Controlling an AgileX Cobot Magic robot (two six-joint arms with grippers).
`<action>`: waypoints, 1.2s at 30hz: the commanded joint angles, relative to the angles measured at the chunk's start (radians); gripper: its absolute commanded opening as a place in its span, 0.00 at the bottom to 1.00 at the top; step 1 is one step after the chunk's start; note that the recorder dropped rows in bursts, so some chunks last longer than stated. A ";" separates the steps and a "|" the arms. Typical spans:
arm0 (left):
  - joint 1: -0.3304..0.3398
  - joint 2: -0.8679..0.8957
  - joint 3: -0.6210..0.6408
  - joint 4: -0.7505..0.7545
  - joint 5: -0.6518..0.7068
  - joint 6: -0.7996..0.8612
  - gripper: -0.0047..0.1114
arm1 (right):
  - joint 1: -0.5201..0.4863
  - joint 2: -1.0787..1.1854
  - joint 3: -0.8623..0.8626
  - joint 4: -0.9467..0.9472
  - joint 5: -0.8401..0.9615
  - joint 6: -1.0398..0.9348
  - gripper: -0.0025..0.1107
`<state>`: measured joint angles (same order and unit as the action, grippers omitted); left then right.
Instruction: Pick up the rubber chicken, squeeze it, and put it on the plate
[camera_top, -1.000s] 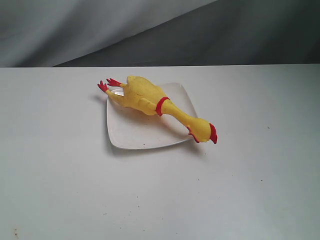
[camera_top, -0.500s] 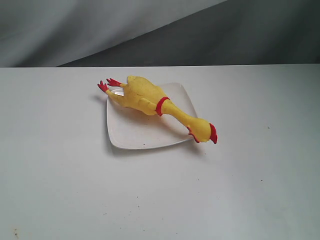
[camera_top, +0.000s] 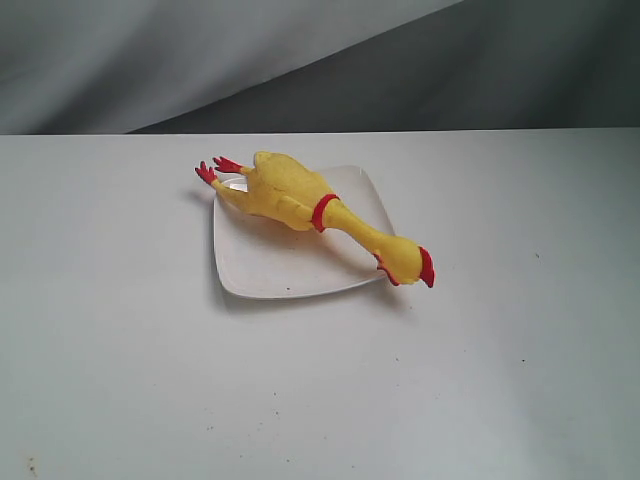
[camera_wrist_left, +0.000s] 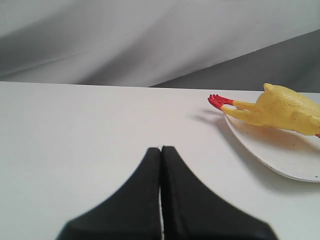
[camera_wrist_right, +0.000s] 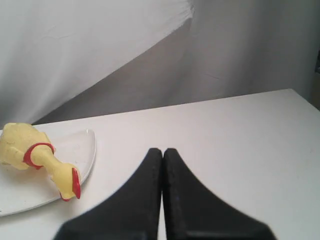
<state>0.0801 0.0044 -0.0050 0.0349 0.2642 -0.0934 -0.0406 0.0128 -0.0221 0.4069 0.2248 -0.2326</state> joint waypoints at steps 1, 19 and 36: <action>0.001 -0.004 0.005 0.001 0.002 -0.004 0.04 | -0.007 -0.013 0.022 0.028 -0.013 0.005 0.02; 0.001 -0.004 0.005 0.001 0.002 -0.004 0.04 | -0.007 -0.013 0.022 -0.425 0.102 0.233 0.02; 0.001 -0.004 0.005 0.001 0.002 -0.004 0.04 | -0.007 -0.013 0.022 -0.423 0.117 0.188 0.02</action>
